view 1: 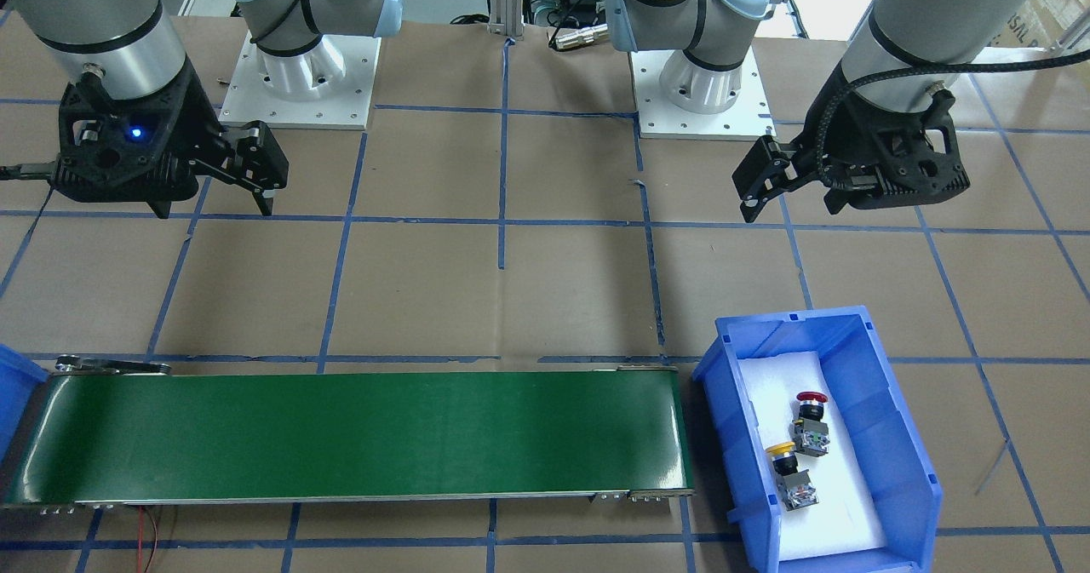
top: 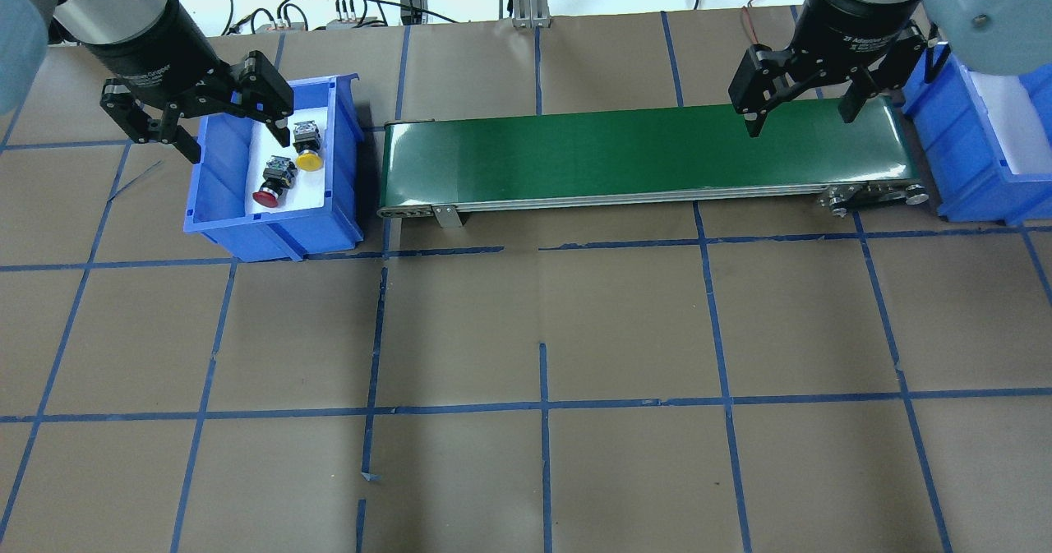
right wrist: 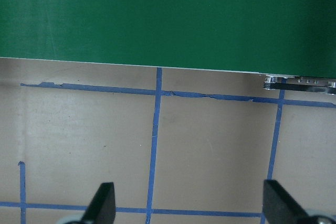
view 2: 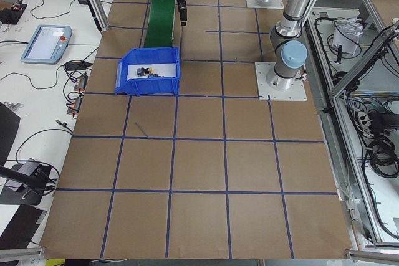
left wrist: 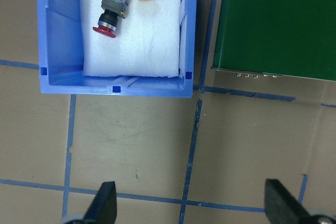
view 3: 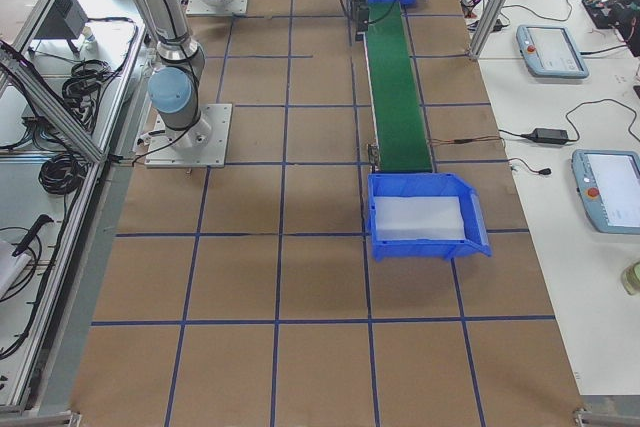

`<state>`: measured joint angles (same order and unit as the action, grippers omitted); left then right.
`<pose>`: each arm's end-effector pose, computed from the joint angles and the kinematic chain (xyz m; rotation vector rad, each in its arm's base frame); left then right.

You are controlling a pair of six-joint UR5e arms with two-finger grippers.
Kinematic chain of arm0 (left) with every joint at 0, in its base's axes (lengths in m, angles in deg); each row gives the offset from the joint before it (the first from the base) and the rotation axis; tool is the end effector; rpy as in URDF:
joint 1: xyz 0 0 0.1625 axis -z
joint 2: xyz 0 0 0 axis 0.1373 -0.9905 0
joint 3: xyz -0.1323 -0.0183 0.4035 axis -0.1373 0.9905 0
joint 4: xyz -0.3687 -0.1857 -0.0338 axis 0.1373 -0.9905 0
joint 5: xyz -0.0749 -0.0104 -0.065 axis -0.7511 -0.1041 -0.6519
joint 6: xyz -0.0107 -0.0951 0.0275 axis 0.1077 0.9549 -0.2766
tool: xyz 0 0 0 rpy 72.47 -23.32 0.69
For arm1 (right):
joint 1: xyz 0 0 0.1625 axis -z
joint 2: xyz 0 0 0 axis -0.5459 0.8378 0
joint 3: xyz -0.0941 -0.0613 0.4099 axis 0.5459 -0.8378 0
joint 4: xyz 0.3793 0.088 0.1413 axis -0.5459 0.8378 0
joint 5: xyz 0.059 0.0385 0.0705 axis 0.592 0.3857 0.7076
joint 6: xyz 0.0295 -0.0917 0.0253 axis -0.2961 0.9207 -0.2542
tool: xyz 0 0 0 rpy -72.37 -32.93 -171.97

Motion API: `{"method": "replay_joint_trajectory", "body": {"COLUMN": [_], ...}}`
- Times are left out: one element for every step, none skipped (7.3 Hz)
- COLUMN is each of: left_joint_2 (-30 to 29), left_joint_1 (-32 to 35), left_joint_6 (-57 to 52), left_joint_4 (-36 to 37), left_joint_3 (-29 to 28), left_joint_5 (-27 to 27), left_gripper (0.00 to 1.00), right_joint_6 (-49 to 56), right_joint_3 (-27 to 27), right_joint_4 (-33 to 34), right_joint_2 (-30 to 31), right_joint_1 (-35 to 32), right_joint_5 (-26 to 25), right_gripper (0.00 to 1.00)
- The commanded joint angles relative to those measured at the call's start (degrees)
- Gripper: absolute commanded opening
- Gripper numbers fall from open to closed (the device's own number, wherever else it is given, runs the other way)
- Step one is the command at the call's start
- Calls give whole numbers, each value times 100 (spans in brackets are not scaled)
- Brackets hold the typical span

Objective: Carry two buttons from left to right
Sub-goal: 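Move the left gripper over the blue bin toward the buttons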

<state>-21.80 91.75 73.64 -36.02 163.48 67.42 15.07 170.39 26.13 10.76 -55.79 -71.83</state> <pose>-0.0794 -0.5282 0.4838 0.2226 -3.1126 -0.0156 0.1179 -0.5305 0.4842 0.1384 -3.0859 0.0343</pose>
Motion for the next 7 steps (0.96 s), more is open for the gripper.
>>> {"method": "replay_joint_trajectory", "body": {"left_joint_2": [-508, -825, -1090, -1240, -1390, -1696, -1986], "left_joint_1": [-19, -11, -10, -28, -45, -80, -89], "left_joint_6": [-54, -62, -71, -297, -482, -467, -467], "left_joint_4": [637, 1034, 1352, 1494, 1574, 1574, 1566], "left_joint_3": [-62, -80, -80, -89, -176, -394, -718], "left_joint_5": [-5, -13, -13, -13, -13, -22, -14], "left_gripper": [100, 100, 100, 100, 100, 100, 100], "right_joint_6": [-13, -31, -40, -40, -40, -14, -14], "right_joint_3": [21, -22, -57, 4, 4, -39, 30], "right_joint_4": [104, 139, 166, 175, 157, 157, 131], "right_joint_2": [-114, -192, -280, -298, -264, -281, -220], "right_joint_1": [-7, -7, -33, -42, -51, -51, -42], "right_joint_5": [-8, 18, 71, 63, 54, 10, -8], "right_gripper": [100, 100, 100, 100, 100, 100, 100]}}
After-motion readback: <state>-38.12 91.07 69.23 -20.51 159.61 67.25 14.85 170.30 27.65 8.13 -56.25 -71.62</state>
